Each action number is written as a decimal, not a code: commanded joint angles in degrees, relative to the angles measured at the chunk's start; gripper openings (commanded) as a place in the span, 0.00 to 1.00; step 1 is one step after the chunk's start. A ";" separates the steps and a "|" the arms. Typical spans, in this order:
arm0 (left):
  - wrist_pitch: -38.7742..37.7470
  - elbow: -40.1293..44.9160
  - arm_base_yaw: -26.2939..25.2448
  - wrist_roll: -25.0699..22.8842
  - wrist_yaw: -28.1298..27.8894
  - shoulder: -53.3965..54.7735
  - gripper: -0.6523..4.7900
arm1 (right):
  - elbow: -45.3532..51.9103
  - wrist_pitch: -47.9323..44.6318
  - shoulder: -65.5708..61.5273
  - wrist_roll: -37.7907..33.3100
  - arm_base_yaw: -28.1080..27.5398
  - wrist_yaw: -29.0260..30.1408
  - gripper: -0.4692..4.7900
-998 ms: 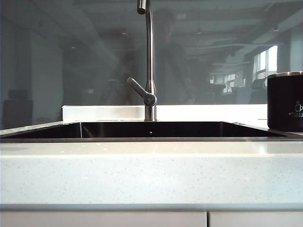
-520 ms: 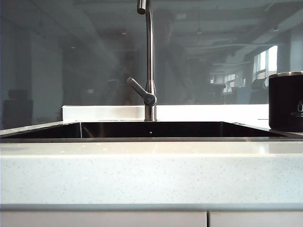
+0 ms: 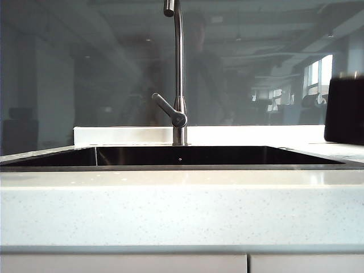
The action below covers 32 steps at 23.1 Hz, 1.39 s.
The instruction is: Pick up the mug next to the sink, go to the faucet to get some water, pour the water into the sink, and finally put the mug back to its place.
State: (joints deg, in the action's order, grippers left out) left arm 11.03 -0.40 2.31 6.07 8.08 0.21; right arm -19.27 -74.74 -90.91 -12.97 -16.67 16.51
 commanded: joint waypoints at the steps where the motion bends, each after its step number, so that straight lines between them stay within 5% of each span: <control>1: 5.53 -0.20 -0.09 -0.02 -0.35 0.61 0.11 | -2.95 -0.90 4.72 -7.69 4.31 0.13 0.09; 8: 7.30 -0.17 -0.09 -0.02 -0.35 7.98 0.11 | -20.85 31.10 9.01 -7.06 20.74 -2.58 0.09; 12: 20.41 -0.20 -0.11 -0.02 -0.50 20.39 0.11 | -42.32 56.39 4.59 4.98 33.73 -12.96 0.09; 21: 43.43 -3.06 -0.07 0.00 0.22 46.47 0.11 | -62.49 61.53 -8.28 7.21 40.50 -19.52 0.09; 32: 54.88 -28.98 -0.09 0.46 7.87 88.78 0.11 | -72.91 58.05 -15.41 5.49 40.94 -20.46 0.09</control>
State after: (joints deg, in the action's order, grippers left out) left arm 62.43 -26.76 2.31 6.09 14.11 85.95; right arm -91.02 -14.02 -106.85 -6.83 24.21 -4.03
